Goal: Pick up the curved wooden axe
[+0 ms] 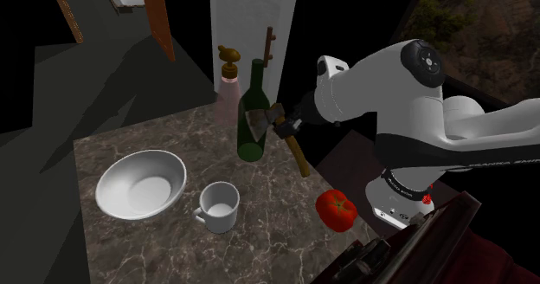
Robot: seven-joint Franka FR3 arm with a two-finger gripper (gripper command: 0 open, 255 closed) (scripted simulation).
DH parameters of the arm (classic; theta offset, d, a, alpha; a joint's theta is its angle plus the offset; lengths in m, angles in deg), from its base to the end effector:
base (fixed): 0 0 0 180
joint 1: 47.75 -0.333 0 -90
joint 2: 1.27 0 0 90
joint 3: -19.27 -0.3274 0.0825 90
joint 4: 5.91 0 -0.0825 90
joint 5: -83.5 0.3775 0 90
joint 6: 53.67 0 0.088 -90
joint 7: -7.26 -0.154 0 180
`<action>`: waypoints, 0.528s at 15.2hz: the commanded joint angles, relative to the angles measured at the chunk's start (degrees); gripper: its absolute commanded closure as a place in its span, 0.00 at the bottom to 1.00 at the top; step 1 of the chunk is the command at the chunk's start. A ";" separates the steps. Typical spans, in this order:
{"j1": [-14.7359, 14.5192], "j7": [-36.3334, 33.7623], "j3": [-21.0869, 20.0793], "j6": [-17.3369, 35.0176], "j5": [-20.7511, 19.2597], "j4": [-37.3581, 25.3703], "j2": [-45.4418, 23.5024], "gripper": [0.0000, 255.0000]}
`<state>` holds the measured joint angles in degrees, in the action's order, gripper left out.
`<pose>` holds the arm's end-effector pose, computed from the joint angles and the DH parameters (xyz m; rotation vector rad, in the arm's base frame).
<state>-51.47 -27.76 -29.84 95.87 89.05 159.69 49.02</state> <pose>0.2556 0.2427 0.3616 2.7908 0.1966 0.9420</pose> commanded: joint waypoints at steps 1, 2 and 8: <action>0.51 -1.03 -1.49 1.92 0.10 0.91 -0.86 0.00; 0.90 -1.52 -2.25 2.85 0.11 1.27 -1.37 0.00; 1.20 -1.85 -2.77 3.41 0.11 1.41 -1.72 1.00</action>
<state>-50.27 -29.59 -32.58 99.26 89.15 161.08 47.32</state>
